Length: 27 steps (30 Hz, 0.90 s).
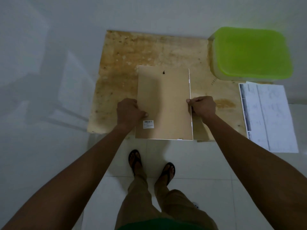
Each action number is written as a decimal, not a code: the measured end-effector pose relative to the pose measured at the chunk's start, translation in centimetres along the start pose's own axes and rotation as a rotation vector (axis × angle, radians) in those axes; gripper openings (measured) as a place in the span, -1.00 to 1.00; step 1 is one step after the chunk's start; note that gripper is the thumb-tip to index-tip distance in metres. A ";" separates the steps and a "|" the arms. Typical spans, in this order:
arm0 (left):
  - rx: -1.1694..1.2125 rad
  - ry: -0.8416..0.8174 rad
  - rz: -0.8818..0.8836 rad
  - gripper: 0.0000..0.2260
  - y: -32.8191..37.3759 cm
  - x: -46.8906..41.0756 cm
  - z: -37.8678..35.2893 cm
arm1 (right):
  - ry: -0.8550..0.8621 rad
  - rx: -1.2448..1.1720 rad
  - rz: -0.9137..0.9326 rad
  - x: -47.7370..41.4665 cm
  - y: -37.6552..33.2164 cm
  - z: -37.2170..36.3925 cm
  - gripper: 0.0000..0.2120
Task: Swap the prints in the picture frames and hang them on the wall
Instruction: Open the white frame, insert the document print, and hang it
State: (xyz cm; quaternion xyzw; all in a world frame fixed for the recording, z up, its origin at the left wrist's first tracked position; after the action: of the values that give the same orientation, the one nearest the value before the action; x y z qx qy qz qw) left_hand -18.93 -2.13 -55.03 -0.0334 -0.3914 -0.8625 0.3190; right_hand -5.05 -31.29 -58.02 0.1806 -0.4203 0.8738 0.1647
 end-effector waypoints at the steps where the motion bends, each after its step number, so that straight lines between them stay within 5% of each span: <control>1: 0.029 -0.017 -0.007 -0.73 -0.4 0.1 0.1 | -0.005 -0.003 0.002 -0.1 0.2 -0.1 -0.68; 6: 0.215 -0.076 0.029 -0.45 -2.4 0.9 0.6 | -0.032 0.062 0.057 1.9 -1.0 -0.5 -0.76; 13: 0.332 -0.072 0.116 -0.56 -3.2 2.4 0.7 | -0.058 0.139 0.101 3.1 -1.6 -0.9 -0.67; 22: 0.220 0.000 0.117 -0.80 -2.8 3.6 0.5 | -0.268 0.465 0.315 6.5 -2.0 -4.3 0.42; 27: 0.230 -0.025 0.147 -0.67 -3.0 3.0 0.0 | -0.351 0.616 0.376 8.2 -0.2 -6.6 0.50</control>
State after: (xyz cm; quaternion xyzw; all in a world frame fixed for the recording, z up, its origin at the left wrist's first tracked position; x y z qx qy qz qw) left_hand -23.05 -2.20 -56.06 -0.0359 -0.4880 -0.7858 0.3782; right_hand -13.34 -24.82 -58.06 0.2878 -0.1862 0.9298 -0.1343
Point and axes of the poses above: each hand's wrist, its own x-axis away from the middle knuckle, its own z-axis out of the back of the hand, y = z × x, the point moved 7 cm from there along -x, towards the middle knuckle, and after that the axes turned 3 degrees about -x, right-handed, at the moved point
